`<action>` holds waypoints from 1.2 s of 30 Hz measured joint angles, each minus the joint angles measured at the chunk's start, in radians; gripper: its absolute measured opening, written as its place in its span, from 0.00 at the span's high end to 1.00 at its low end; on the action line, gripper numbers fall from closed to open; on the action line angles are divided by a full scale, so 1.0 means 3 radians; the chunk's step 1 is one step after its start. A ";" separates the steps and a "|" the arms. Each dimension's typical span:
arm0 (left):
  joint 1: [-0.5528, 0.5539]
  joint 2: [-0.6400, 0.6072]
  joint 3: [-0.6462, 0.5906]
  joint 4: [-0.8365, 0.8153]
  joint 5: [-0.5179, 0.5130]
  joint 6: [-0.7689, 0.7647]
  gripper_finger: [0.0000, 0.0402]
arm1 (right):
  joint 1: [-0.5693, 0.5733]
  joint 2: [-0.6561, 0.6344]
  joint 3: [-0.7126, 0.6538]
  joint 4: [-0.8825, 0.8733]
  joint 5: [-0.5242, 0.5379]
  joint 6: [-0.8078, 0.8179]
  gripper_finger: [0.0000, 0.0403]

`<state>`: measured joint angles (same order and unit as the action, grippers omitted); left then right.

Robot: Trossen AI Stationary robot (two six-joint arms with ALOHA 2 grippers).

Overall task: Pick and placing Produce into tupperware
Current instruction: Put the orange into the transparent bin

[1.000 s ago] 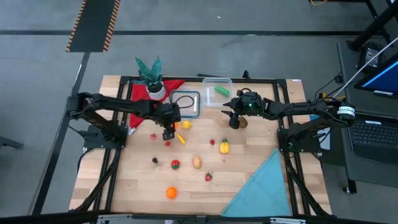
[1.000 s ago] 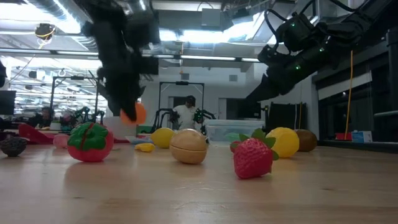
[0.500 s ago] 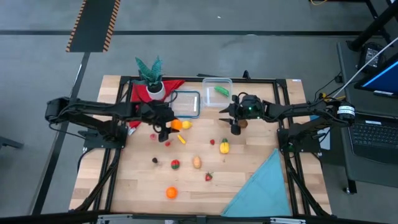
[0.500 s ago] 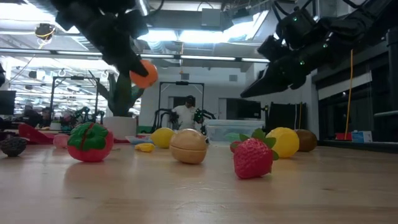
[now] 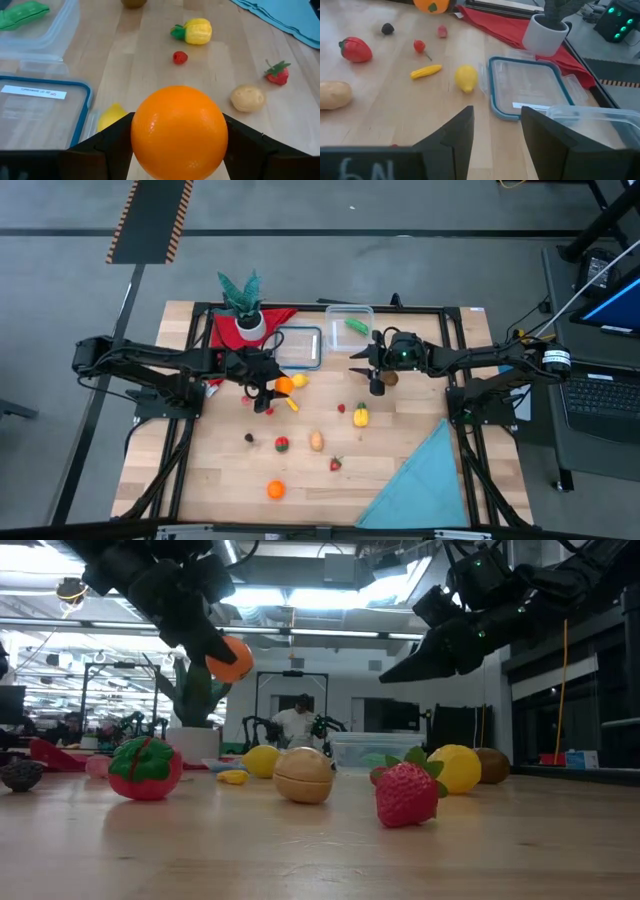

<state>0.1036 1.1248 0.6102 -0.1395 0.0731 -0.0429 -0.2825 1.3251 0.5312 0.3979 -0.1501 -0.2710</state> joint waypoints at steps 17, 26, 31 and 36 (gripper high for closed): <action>0.0003 0.0000 0.0000 -0.0002 -0.0001 -0.0003 0.41 | 0.0000 0.0000 0.0000 0.0008 0.0003 0.0046 0.59; 0.0003 0.0001 0.0000 -0.0004 -0.0001 0.0000 0.41 | 0.0000 0.0000 -0.0001 0.0044 0.0003 0.0172 0.58; 0.0003 0.0001 0.0000 -0.0005 -0.0001 0.0001 0.41 | 0.0031 0.0000 -0.0001 0.0092 0.0004 0.0164 0.48; 0.0003 0.0001 0.0000 -0.0005 -0.0001 0.0000 0.41 | 0.0096 0.0000 -0.0001 0.0111 0.0114 0.0081 0.30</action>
<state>0.1043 1.1252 0.6102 -0.1410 0.0727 -0.0429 -0.2537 1.3251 0.5308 0.4314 -0.1160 -0.2469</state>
